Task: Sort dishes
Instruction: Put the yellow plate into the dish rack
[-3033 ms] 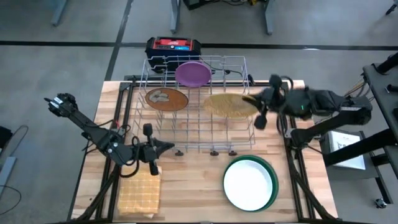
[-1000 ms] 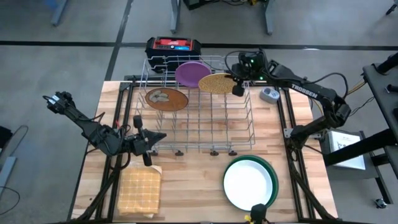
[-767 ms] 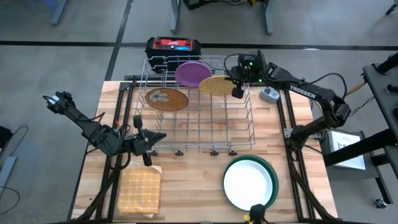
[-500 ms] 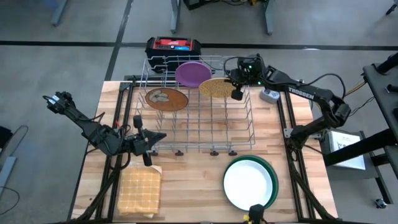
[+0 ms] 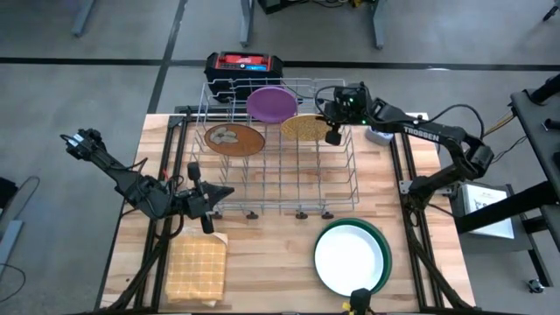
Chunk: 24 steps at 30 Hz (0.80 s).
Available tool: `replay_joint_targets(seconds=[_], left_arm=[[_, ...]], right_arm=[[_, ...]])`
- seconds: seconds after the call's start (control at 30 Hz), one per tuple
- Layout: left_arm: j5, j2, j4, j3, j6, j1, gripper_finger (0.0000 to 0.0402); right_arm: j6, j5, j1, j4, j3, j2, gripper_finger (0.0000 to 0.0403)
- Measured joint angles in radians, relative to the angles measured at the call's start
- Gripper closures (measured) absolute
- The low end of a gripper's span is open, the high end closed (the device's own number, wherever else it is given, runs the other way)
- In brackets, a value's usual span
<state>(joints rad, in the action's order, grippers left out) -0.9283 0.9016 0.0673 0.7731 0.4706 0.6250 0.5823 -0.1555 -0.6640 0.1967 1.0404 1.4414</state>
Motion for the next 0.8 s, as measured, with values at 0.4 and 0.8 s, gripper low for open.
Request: replay_joint_targets(seconds=[0.4, 0.8], left_arm=[[0.0, 0.0, 0.0, 0.0, 0.0, 0.0, 0.0401], [0.0, 0.0, 0.0, 0.0, 0.0, 0.0, 0.0401]], right_arm=[[-0.034, 0.0, 0.0, 0.001, -0.009, -0.001, 0.037], [-0.119, 0.051, -0.001, -0.001, 0.008, -0.001, 0.0321]])
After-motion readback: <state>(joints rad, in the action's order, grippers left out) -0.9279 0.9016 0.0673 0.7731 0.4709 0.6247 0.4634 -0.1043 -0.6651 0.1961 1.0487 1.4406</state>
